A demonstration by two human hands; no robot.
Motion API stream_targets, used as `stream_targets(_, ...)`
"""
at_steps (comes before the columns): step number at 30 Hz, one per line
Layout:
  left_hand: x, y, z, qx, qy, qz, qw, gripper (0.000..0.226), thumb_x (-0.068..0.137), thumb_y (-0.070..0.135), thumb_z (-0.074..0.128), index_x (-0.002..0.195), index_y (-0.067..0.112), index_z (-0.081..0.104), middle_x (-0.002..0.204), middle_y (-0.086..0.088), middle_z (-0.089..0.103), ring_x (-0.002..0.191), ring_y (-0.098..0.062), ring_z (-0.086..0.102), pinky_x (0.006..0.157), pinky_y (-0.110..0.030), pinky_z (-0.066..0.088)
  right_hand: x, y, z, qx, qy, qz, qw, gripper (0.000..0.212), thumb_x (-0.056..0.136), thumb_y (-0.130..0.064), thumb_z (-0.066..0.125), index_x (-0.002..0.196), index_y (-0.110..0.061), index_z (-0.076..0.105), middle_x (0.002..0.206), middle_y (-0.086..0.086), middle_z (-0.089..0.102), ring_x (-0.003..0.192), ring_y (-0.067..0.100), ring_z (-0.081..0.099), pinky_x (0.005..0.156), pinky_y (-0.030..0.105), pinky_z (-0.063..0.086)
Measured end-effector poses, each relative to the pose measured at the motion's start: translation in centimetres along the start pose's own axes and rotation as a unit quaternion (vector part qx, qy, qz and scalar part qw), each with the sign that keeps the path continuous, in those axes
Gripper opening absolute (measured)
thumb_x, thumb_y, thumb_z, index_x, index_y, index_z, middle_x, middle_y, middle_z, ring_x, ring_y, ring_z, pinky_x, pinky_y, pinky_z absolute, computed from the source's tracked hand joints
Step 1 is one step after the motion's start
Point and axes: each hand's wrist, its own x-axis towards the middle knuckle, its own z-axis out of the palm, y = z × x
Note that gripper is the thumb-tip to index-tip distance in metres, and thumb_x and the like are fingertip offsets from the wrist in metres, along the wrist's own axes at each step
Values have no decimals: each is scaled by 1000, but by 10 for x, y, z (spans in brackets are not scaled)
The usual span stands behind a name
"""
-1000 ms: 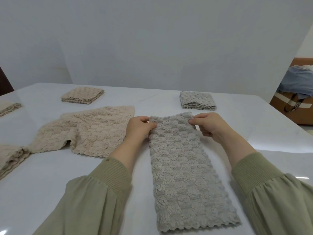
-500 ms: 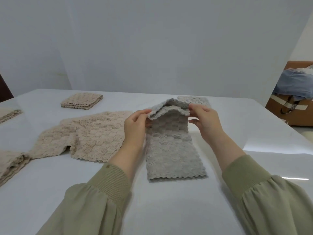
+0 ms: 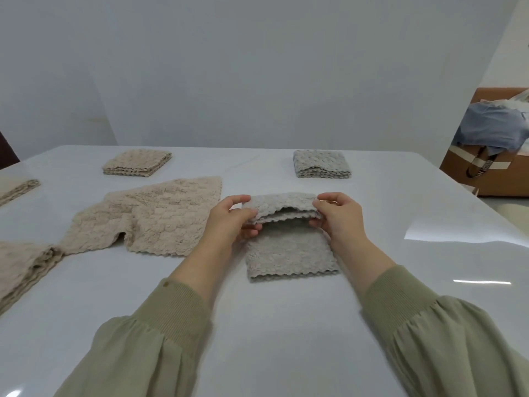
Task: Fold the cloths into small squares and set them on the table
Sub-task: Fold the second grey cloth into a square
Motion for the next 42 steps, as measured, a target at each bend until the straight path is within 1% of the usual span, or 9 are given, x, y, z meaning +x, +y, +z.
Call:
stream_targets(3, -16, 4, -6, 53, -41, -5, 998, 25, 89, 0, 56, 103, 18, 66, 87, -5, 62, 55, -17, 64, 48, -22, 51, -15, -2, -7, -41, 0, 15, 999, 17, 85, 6, 56, 77, -9, 57, 67, 6, 51, 37, 10, 52, 45, 26, 50)
stream_targets(8, -36, 8, -22, 170, -107, -3, 980, 19, 88, 4, 60, 97, 17, 70, 62, 2, 57, 53, -16, 63, 53, -23, 54, -43, -11, -22, -116, -46, 65, 990, 19, 85, 7, 51, 73, -8, 55, 67, 8, 49, 43, 22, 48, 37, 23, 45)
stream_targets(12, -40, 7, -29, 235, -161, -7, 959, 15, 87, 5, 63, 98, 15, 69, 47, 8, 54, 51, -16, 62, 52, -24, 54, -52, -15, -29, -188, -75, 64, 977, 18, 84, 5, 54, 73, -10, 57, 66, 6, 49, 47, 22, 46, 40, 26, 46)
stream_targets(18, -37, 8, -31, 255, -188, -8, 948, 7, 86, 3, 63, 88, 10, 63, 51, 3, 55, 44, -11, 57, 45, -22, 49, -47, -19, -31, -314, -107, 58, 941, 19, 80, 1, 55, 67, -14, 58, 61, 4, 52, 48, 21, 46, 48, 30, 46)
stream_targets(28, -33, 6, -30, 303, -209, 18, 930, 9, 83, 6, 69, 90, 11, 65, 47, 7, 55, 48, -13, 61, 46, -23, 47, -46, -25, -31, -345, -96, 31, 933, 19, 78, 2, 52, 65, -12, 56, 61, 6, 52, 48, 21, 46, 47, 28, 43)
stream_targets(35, -31, 4, -31, 360, -214, 32, 907, 7, 80, 13, 73, 86, 16, 69, 52, 3, 56, 49, -10, 59, 48, -21, 44, -45, -23, -32, -410, -117, 33, 904, 16, 78, -2, 53, 65, -12, 55, 56, 5, 50, 48, 21, 45, 48, 26, 38)
stream_targets(37, -33, 5, -30, 380, -203, 41, 902, 2, 80, 17, 73, 81, 17, 71, 53, 3, 59, 50, -9, 57, 49, -19, 44, -46, -22, -31, -429, -122, 21, 895, 15, 78, -3, 53, 66, -12, 56, 57, 4, 51, 50, 20, 45, 48, 26, 39)
stream_targets(39, -31, 2, -27, 407, -134, 94, 899, 11, 82, 24, 71, 74, 16, 72, 62, 1, 66, 57, -7, 57, 54, -15, 43, -47, -21, -31, -457, -131, 4, 880, 14, 78, -4, 55, 67, -13, 58, 58, 3, 53, 51, 18, 46, 47, 24, 40)
stream_targets(42, -28, -4, -18, 456, 28, 309, 834, 15, 87, 27, 64, 80, 16, 71, 87, 0, 64, 86, -12, 52, 77, -24, 40, -48, -18, -30, -484, -144, -8, 863, 15, 75, -4, 58, 65, -15, 59, 59, 1, 55, 50, 15, 48, 46, 23, 42)
